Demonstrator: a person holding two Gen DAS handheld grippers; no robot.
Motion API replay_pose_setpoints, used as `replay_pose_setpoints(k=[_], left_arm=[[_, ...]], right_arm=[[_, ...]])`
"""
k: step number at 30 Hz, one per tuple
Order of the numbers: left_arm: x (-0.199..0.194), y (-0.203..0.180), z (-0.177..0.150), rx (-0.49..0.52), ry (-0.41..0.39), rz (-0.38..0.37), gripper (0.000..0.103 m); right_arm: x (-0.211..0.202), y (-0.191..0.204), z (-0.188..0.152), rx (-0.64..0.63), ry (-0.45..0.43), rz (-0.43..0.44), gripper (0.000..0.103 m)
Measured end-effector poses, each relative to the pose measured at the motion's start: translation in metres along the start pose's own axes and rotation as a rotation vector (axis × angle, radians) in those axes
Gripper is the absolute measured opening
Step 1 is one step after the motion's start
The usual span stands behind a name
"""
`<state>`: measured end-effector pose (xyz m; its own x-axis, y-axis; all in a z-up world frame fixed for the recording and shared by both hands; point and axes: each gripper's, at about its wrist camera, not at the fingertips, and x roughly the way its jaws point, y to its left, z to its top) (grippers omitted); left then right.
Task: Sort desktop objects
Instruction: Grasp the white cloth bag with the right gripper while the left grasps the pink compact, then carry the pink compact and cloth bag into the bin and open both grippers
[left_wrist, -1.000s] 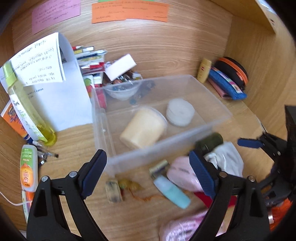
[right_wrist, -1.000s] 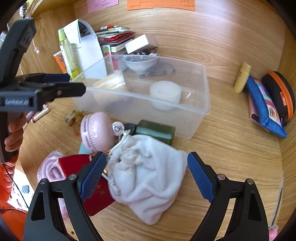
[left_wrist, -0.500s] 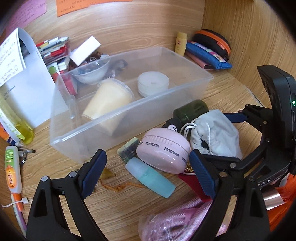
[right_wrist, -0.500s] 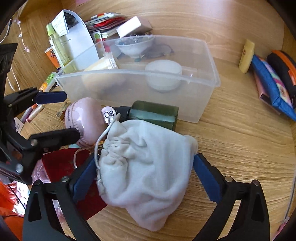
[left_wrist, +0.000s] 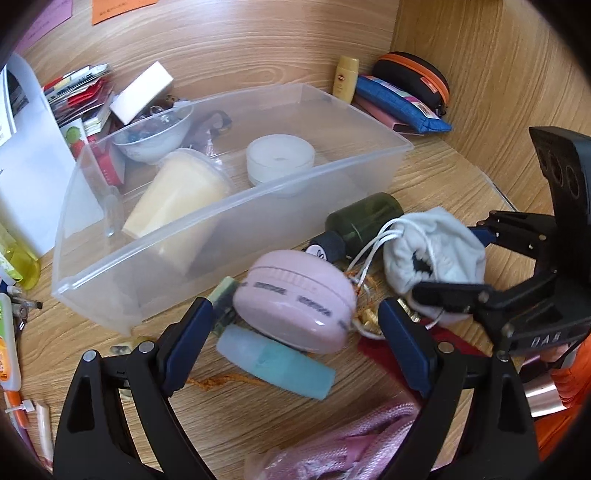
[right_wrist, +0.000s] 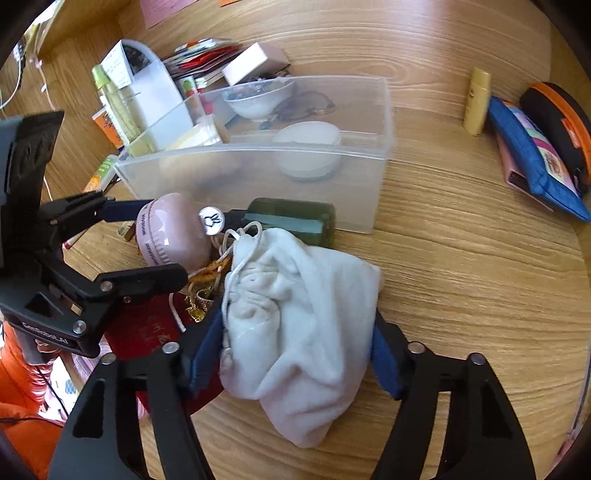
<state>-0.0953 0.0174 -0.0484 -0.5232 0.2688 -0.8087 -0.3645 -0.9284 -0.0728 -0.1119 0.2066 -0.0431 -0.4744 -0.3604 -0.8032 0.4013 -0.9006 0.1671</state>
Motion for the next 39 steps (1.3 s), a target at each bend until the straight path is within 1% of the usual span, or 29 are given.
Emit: replay_pose_setpoints(k=[4, 6, 8, 10, 14, 20, 25, 30, 36, 39], left_arm=[[0.004, -0.004, 0.001, 0.002, -0.001, 0.007, 0.091], [0.006, -0.006, 0.003, 0.004, -0.005, 0.015, 0.088], [0.007, -0.006, 0.004, 0.005, -0.008, 0.029, 0.073], [0.006, -0.007, 0.005, 0.011, -0.015, 0.037, 0.066], [0.004, -0.005, 0.001, 0.008, -0.023, 0.047, 0.066], [-0.006, 0.006, -0.002, -0.040, -0.042, 0.043, 0.066], [-0.023, 0.017, -0.002, -0.089, -0.083, 0.038, 0.066], [-0.039, 0.026, 0.000, -0.126, -0.136, 0.042, 0.066], [-0.055, 0.042, 0.002, -0.166, -0.181, 0.044, 0.066], [-0.064, 0.049, 0.005, -0.181, -0.208, 0.060, 0.066]], right_arm=[[-0.006, -0.010, -0.004, 0.034, -0.012, 0.001, 0.056], [-0.010, -0.014, -0.005, 0.048, -0.022, 0.003, 0.052], [-0.015, -0.014, -0.006, 0.046, -0.039, -0.011, 0.048], [-0.019, -0.013, -0.006, 0.039, -0.050, -0.025, 0.046], [-0.027, -0.010, -0.005, 0.024, -0.076, -0.043, 0.044], [-0.042, -0.007, 0.003, 0.012, -0.127, -0.054, 0.044], [-0.052, 0.001, 0.015, -0.019, -0.166, -0.080, 0.044], [-0.058, 0.010, 0.028, -0.051, -0.205, -0.086, 0.044], [-0.062, 0.023, 0.047, -0.089, -0.250, -0.079, 0.044], [-0.059, 0.028, 0.057, -0.102, -0.260, -0.067, 0.044]])
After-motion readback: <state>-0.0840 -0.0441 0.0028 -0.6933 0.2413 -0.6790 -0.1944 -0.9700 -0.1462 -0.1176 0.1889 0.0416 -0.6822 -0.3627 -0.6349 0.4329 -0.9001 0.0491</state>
